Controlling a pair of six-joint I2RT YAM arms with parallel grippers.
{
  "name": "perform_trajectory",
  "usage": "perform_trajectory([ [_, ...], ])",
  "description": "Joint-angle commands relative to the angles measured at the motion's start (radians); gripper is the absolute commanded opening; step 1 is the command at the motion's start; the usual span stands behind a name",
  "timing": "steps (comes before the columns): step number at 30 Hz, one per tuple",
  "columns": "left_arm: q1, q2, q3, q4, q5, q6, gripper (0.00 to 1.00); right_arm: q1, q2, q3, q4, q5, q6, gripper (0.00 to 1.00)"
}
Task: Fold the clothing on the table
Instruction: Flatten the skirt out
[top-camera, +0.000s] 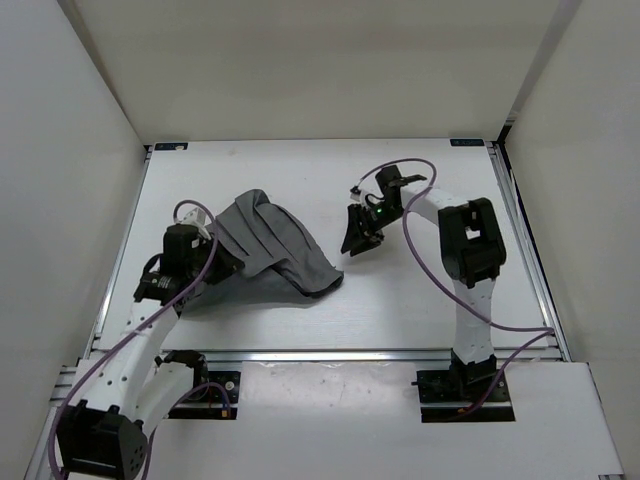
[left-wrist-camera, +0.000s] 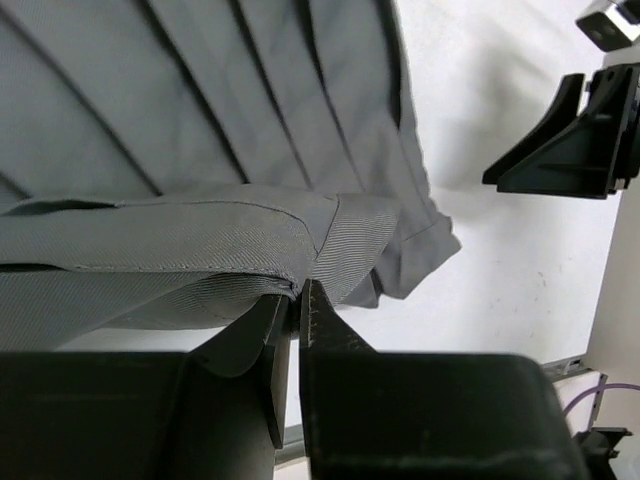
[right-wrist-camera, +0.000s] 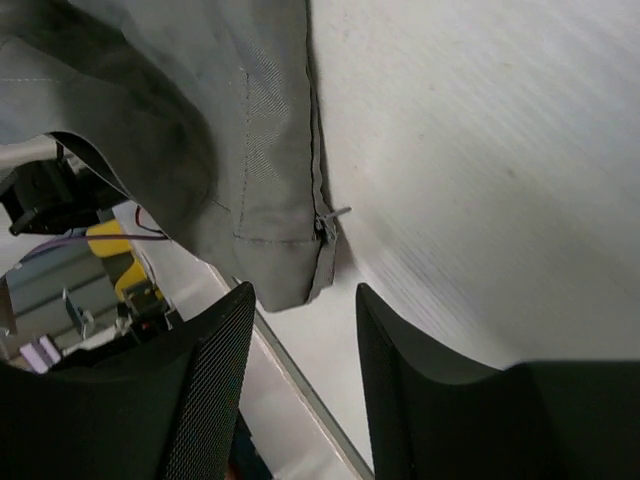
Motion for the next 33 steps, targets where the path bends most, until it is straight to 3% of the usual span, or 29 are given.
perform_trajectory([
  [1,-0.001,-0.082,-0.044,-0.067,-0.022,0.008,0.04,0.052,0.053,0.037,0.015,-0.073,0.013,0.51],
  [10,0.002,-0.099,-0.090,-0.090,-0.011,0.008,0.03,0.132,0.133,-0.011,0.050,-0.171,0.030,0.49],
  [18,0.025,-0.096,-0.097,-0.119,-0.014,0.041,0.03,0.145,0.085,-0.142,0.122,-0.287,0.059,0.19],
  [20,0.010,-0.096,-0.110,-0.123,-0.013,0.037,0.03,0.149,0.093,-0.130,0.102,-0.284,0.058,0.27],
  [21,0.007,-0.099,-0.114,-0.125,-0.016,0.036,0.02,0.155,0.100,-0.116,0.093,-0.280,0.056,0.39],
  [24,0.004,-0.113,-0.116,-0.131,-0.021,0.034,0.03,0.162,0.105,-0.101,0.108,-0.271,0.069,0.48],
  [28,0.018,-0.121,-0.122,-0.148,-0.011,0.042,0.03,0.187,0.134,-0.062,0.085,-0.278,0.063,0.50],
  [33,0.013,-0.124,-0.125,-0.151,-0.018,0.039,0.03,0.227,0.137,-0.056,0.046,-0.264,0.039,0.43],
])
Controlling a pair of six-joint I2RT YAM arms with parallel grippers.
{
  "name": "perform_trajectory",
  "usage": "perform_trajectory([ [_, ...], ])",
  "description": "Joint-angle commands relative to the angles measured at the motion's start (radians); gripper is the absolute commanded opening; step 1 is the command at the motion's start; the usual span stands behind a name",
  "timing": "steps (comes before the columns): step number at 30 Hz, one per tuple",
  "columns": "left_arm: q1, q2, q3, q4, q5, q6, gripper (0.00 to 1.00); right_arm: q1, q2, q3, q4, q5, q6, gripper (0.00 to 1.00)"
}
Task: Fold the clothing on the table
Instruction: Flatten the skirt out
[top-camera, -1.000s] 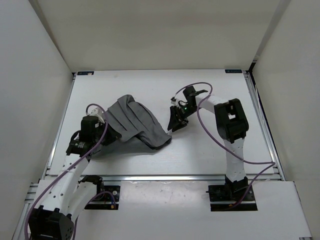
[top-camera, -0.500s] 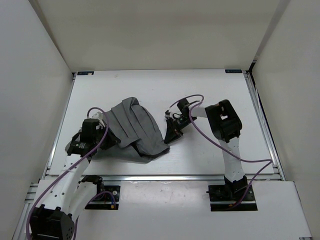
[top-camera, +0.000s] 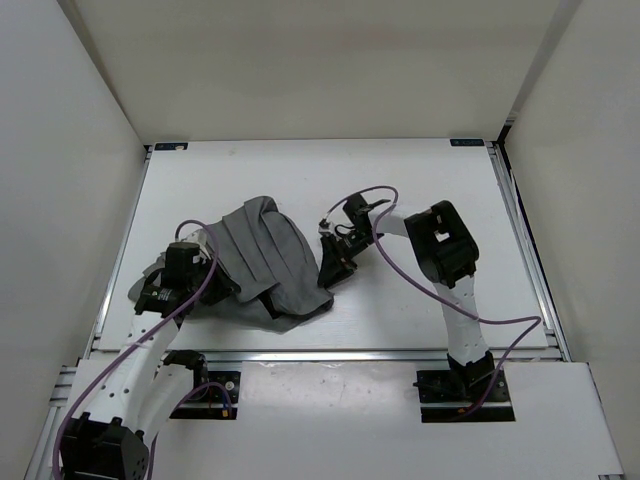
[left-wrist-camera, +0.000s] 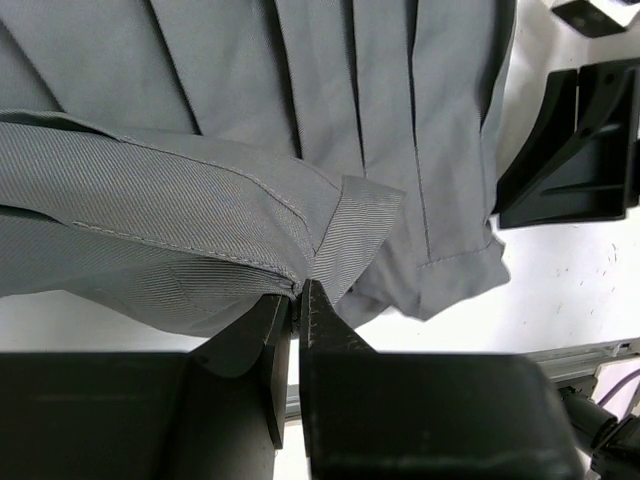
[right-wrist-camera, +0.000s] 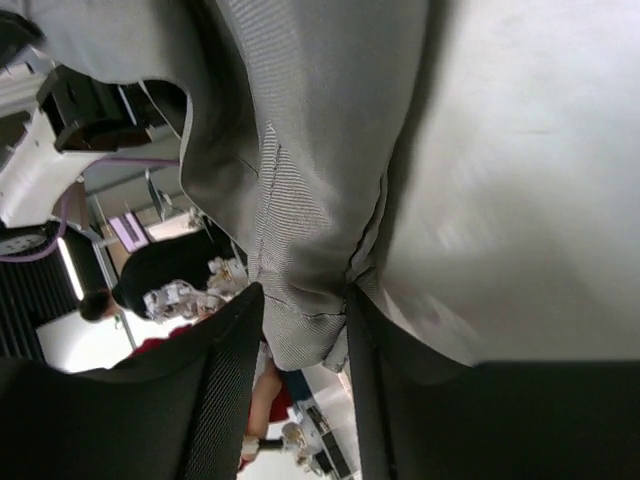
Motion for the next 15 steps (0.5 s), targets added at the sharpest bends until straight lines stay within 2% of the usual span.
perform_trajectory([
  [1,-0.001,-0.011,-0.002,-0.003,-0.019,0.012,0.03,0.039,0.003,0.016,-0.040,-0.012,-0.021,0.37],
  [2,-0.003,-0.014,-0.002,-0.014,-0.020,0.010,0.03,0.063,0.008,0.014,-0.042,0.000,-0.021,0.33],
  [3,-0.006,-0.011,-0.003,-0.008,-0.020,0.012,0.03,0.062,0.003,0.002,-0.040,0.011,-0.024,0.24],
  [5,0.000,-0.013,-0.005,-0.016,-0.018,0.015,0.03,0.083,-0.009,-0.007,-0.043,0.045,-0.021,0.00],
  [10,0.002,-0.002,0.023,-0.040,-0.033,0.036,0.02,0.064,-0.099,0.002,-0.065,0.256,-0.004,0.00],
  [13,0.003,0.054,0.044,-0.037,-0.032,0.070,0.00,-0.011,-0.178,0.028,-0.138,0.434,0.019,0.00],
  [15,0.020,0.109,0.055,-0.010,0.023,0.096,0.00,-0.056,-0.251,0.012,-0.165,0.532,0.033,0.00],
])
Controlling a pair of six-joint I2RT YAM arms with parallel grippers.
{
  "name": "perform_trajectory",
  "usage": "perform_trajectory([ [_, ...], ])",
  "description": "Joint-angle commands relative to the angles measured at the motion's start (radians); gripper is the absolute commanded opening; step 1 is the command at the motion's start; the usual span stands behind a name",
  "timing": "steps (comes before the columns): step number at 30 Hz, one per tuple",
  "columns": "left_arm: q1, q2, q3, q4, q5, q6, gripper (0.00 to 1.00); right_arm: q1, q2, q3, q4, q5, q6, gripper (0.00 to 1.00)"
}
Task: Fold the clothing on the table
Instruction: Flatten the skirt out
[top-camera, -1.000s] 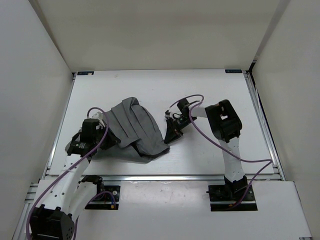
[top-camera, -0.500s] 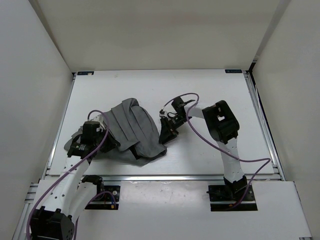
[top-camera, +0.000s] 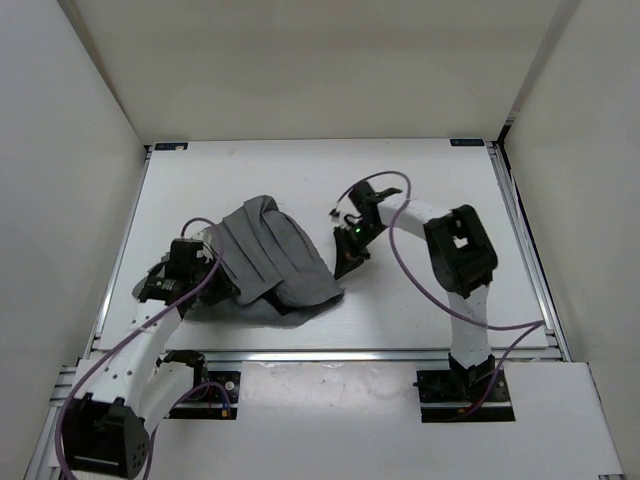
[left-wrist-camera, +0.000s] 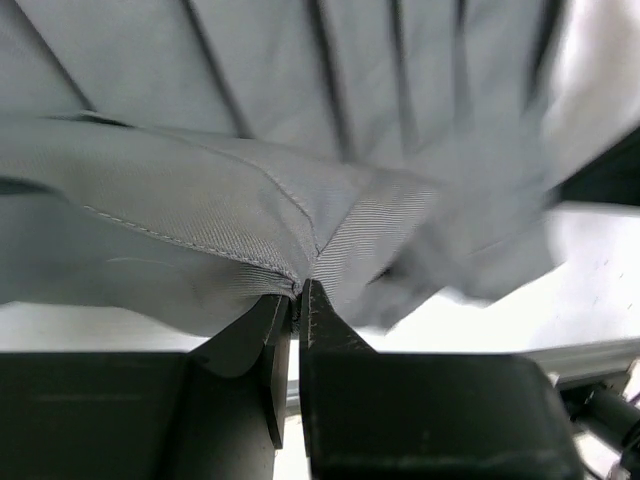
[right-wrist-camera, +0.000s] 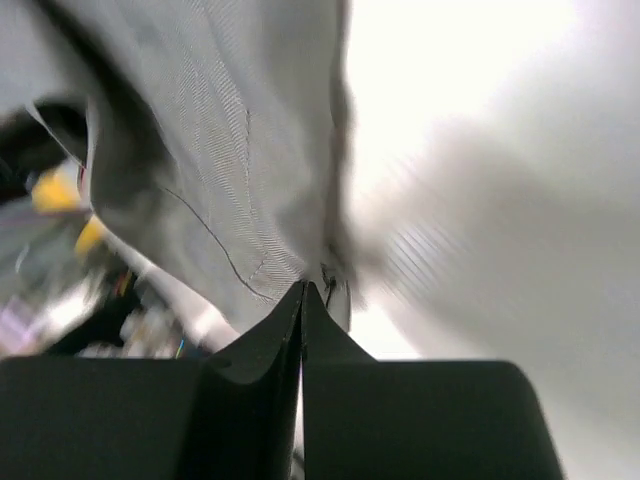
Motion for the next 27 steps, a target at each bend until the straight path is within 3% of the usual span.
perform_trajectory([
  [1,0.012,0.102,0.048,0.040,0.078,0.067,0.00,-0.116,-0.186,0.005,-0.076,0.254,0.024,0.01],
  [5,-0.104,0.238,0.115,0.159,0.028,0.055,0.00,-0.193,-0.288,-0.110,-0.094,0.293,0.019,0.00],
  [11,-0.222,0.587,0.313,0.293,0.004,0.085,0.00,-0.207,-0.395,-0.294,-0.108,0.330,0.022,0.00],
  [15,-0.247,0.741,0.503,0.279,-0.010,0.136,0.00,-0.175,-0.399,-0.378,-0.119,0.278,0.030,0.01],
  [19,-0.244,0.825,0.591,0.227,-0.049,0.177,0.00,-0.162,-0.377,-0.394,-0.087,0.258,0.045,0.01],
  [20,-0.242,0.822,0.590,0.216,-0.049,0.182,0.00,-0.167,-0.371,-0.372,-0.087,0.253,0.039,0.15],
  [23,-0.244,0.767,0.532,0.231,-0.035,0.177,0.00,-0.191,-0.392,-0.366,-0.088,0.288,0.063,0.35],
  [24,-0.247,0.735,0.492,0.236,-0.029,0.167,0.00,-0.207,-0.401,-0.369,-0.081,0.289,0.061,0.37],
  [25,-0.250,0.720,0.453,0.229,-0.027,0.159,0.00,-0.208,-0.397,-0.371,-0.085,0.287,0.065,0.67],
  [26,-0.262,0.688,0.435,0.244,-0.023,0.144,0.00,-0.216,-0.398,-0.374,-0.084,0.281,0.059,0.83],
  [27,-0.268,0.655,0.383,0.259,-0.006,0.122,0.00,-0.224,-0.389,-0.375,-0.085,0.267,0.059,0.86],
])
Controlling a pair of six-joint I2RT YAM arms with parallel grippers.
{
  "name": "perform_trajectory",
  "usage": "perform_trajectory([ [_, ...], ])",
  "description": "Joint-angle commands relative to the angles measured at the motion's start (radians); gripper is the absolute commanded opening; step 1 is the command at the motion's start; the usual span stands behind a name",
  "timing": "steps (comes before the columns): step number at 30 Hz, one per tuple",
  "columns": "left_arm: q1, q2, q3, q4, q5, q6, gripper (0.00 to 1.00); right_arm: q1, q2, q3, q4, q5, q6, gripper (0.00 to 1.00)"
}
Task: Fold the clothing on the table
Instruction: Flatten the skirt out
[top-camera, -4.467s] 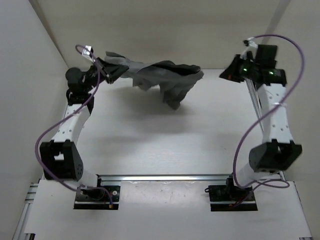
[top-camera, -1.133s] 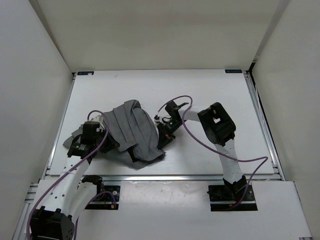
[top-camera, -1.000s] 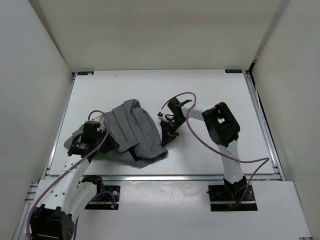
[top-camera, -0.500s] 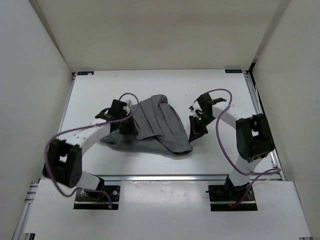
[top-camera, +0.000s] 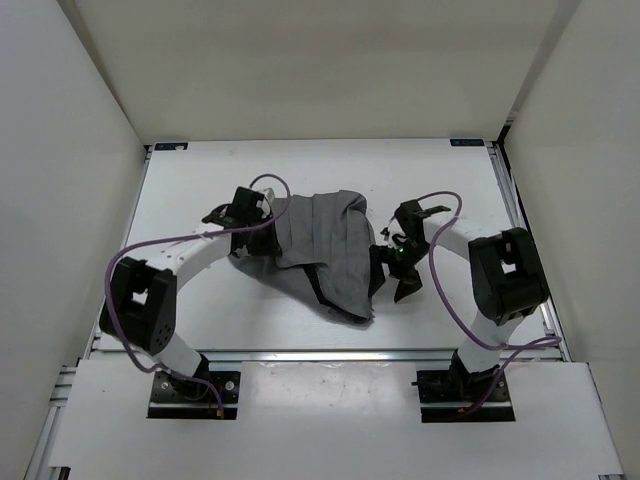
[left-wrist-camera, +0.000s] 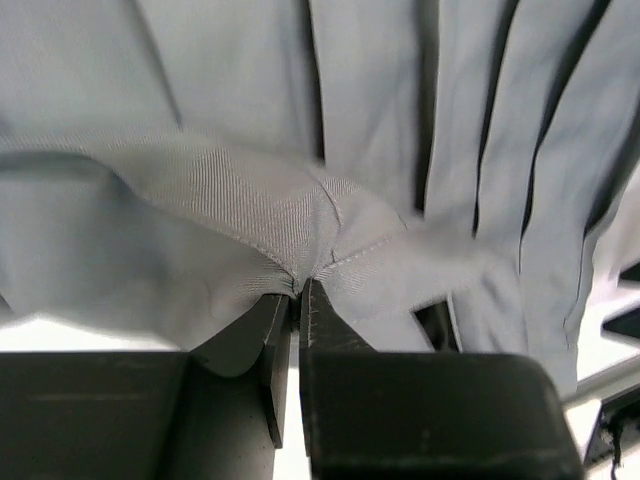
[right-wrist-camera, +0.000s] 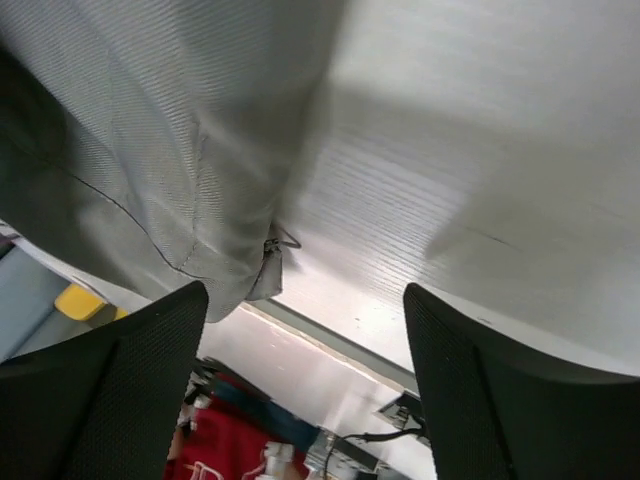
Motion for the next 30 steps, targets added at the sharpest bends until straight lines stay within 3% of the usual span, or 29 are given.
perform_trajectory([
  [1,-0.030,-0.141,-0.110,0.028,0.025,-0.049,0.00,-0.023,-0.017,0.018,0.008,-0.017,0.008,0.86],
  [5,-0.062,-0.236,-0.213,0.037,0.018,-0.117,0.00,-0.014,-0.009,-0.007,0.096,-0.063,0.079,0.85],
  [10,-0.022,-0.328,-0.258,0.008,0.032,-0.125,0.00,0.011,0.012,-0.053,0.227,-0.132,0.194,0.73],
  [14,-0.002,-0.345,-0.247,-0.038,0.036,-0.085,0.00,0.037,0.017,-0.111,0.285,-0.117,0.269,0.54],
  [16,0.007,-0.354,-0.244,-0.044,0.039,-0.082,0.00,0.051,-0.002,-0.155,0.301,-0.117,0.303,0.37],
  [21,-0.002,-0.357,-0.275,-0.044,0.050,-0.080,0.00,0.092,-0.045,-0.237,0.356,-0.128,0.378,0.37],
  [22,-0.001,-0.359,-0.281,-0.029,0.053,-0.080,0.00,0.103,-0.046,-0.246,0.361,-0.131,0.384,0.33],
  [23,0.001,-0.365,-0.299,-0.024,0.064,-0.077,0.00,0.109,-0.048,-0.246,0.368,-0.125,0.387,0.08],
  [24,0.002,-0.368,-0.298,-0.027,0.073,-0.080,0.00,0.102,-0.052,-0.254,0.368,-0.107,0.401,0.00],
  [27,0.097,-0.360,-0.246,-0.056,0.120,-0.021,0.00,0.037,-0.109,-0.208,0.352,-0.019,0.400,0.00],
  [30,0.218,-0.315,-0.126,-0.105,0.208,0.047,0.00,-0.055,-0.117,-0.061,0.232,0.091,0.329,0.00],
])
